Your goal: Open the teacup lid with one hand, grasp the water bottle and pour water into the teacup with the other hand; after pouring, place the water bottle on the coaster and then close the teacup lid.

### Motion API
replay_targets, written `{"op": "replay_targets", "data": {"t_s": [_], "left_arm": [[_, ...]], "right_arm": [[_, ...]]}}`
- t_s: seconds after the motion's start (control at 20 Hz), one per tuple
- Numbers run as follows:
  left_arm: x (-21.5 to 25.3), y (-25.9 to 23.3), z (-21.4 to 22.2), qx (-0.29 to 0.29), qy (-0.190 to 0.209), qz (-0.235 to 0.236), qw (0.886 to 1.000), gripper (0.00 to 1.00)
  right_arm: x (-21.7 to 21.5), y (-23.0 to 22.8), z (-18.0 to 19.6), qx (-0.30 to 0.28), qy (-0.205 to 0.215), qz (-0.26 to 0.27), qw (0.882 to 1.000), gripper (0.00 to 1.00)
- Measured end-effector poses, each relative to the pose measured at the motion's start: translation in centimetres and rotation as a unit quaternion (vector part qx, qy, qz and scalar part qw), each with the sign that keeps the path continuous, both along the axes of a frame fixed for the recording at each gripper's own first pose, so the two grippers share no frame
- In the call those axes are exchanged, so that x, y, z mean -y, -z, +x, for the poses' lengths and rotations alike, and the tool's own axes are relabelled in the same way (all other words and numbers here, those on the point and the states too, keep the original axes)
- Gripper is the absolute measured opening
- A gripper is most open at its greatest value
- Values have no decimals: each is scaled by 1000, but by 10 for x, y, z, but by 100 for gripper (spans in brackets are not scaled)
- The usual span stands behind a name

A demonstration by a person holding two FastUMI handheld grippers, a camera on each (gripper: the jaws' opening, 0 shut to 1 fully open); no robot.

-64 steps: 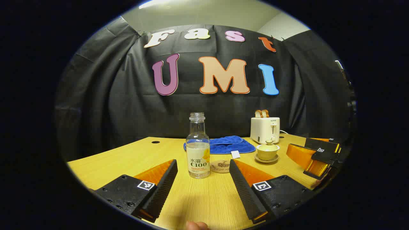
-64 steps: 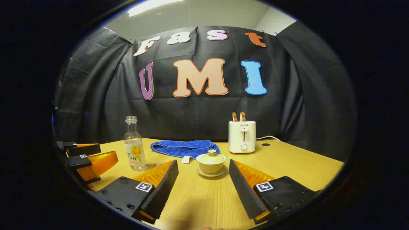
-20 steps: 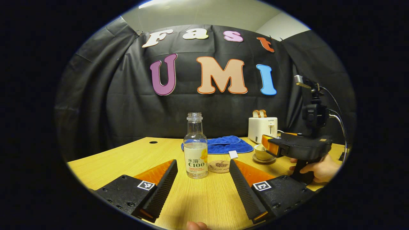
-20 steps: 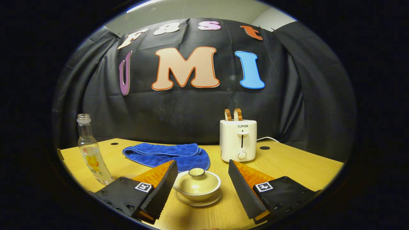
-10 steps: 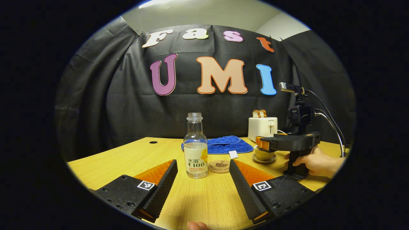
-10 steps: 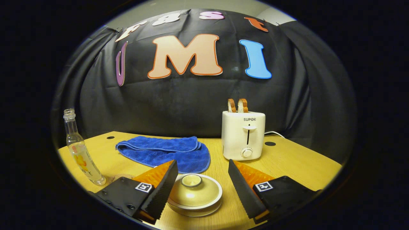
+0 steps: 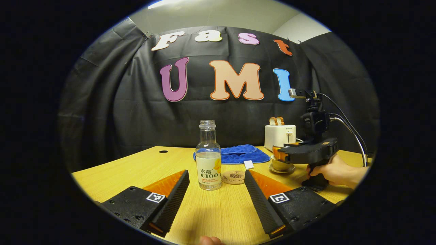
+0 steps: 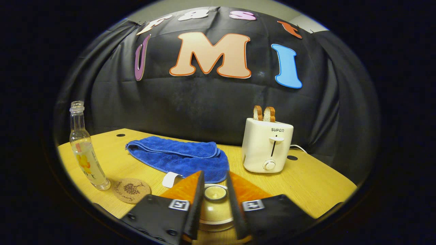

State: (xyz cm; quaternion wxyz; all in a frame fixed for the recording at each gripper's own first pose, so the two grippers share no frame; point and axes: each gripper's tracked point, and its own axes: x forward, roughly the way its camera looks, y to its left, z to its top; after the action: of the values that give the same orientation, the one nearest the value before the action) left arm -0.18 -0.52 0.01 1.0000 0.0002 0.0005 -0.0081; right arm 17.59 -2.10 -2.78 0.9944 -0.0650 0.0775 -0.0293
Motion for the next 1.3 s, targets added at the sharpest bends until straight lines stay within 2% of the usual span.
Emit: {"op": "replay_targets", "data": {"t_s": [0.1,0.5,1.05,1.3], "left_arm": [[1,0,0,0,0,0,1000,95],[1,-1,0,0,0,0,1000,95],[-6,0,16,-1,-6,1,1000,95],[-3,2,34,-2,3,1,1000,95]], "right_arm": [[-1,0,-1,-1,2,-5,1000,34],[-4,1,-3,-6,-4,-9,1000,34],[8,-21,-19,68,-19,60,996,34],[30,-24,-40,72,-13,61,995,34]]}}
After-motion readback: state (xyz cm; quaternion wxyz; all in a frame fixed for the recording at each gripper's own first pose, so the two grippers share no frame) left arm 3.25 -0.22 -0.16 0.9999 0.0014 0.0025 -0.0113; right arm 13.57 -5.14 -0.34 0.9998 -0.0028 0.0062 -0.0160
